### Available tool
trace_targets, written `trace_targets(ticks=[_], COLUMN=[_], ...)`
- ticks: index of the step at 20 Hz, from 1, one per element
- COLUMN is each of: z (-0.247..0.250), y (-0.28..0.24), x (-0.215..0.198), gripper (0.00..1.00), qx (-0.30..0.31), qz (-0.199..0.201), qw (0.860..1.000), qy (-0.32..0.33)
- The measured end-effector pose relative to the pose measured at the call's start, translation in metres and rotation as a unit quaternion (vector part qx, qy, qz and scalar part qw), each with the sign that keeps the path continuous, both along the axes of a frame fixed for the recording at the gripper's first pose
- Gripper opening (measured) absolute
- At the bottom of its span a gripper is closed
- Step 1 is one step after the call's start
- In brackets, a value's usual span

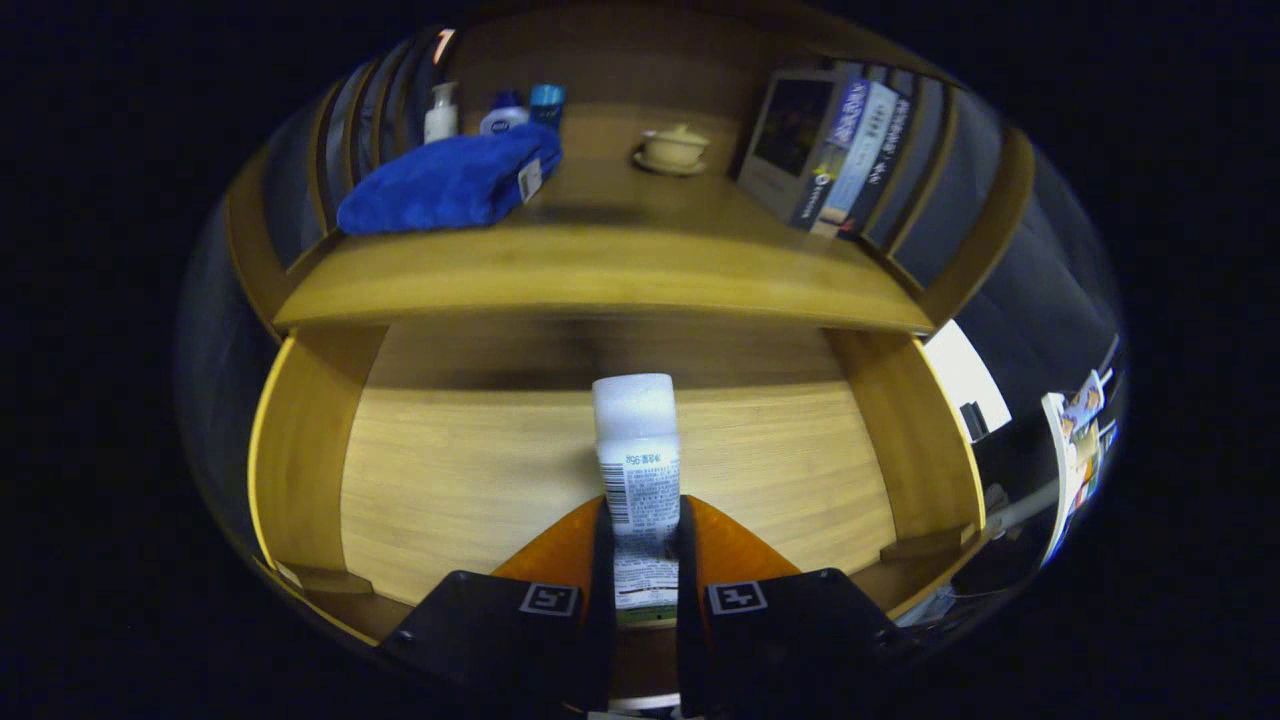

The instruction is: Pull open the drawer, take out the items inside it, and place them on the countertop above the cabinet.

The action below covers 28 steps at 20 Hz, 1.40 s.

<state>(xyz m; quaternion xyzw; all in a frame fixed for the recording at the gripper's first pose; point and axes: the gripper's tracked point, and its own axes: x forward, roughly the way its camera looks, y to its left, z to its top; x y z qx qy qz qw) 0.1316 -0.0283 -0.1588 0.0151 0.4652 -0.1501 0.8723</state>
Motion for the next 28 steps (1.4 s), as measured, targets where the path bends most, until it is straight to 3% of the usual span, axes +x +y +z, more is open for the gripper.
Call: trace_targets(ticks=[2,5,10,12,16,28], z=[0.034,0.091,0.143,0.133,0.076,0.041], y=[0.001,-0.019,-0.037,-0.042,-0.047,-0.054], x=[-0.006,0.033,0.120,0.157,0.193,0.232], gripper=[0.33,0.33,0.33,0.33,0.33,0.35], qx=[-0.018,-0.057,-0.033,-0.014,0.009,0.046], qz=[-0.005,-0.016,-0.002,-0.001,0.020,0.035], qw=[0.999,0.994,0.986,0.986,0.996,0.993], qy=[-0.041,-0.094,-0.161,-0.168,-0.091,-0.106])
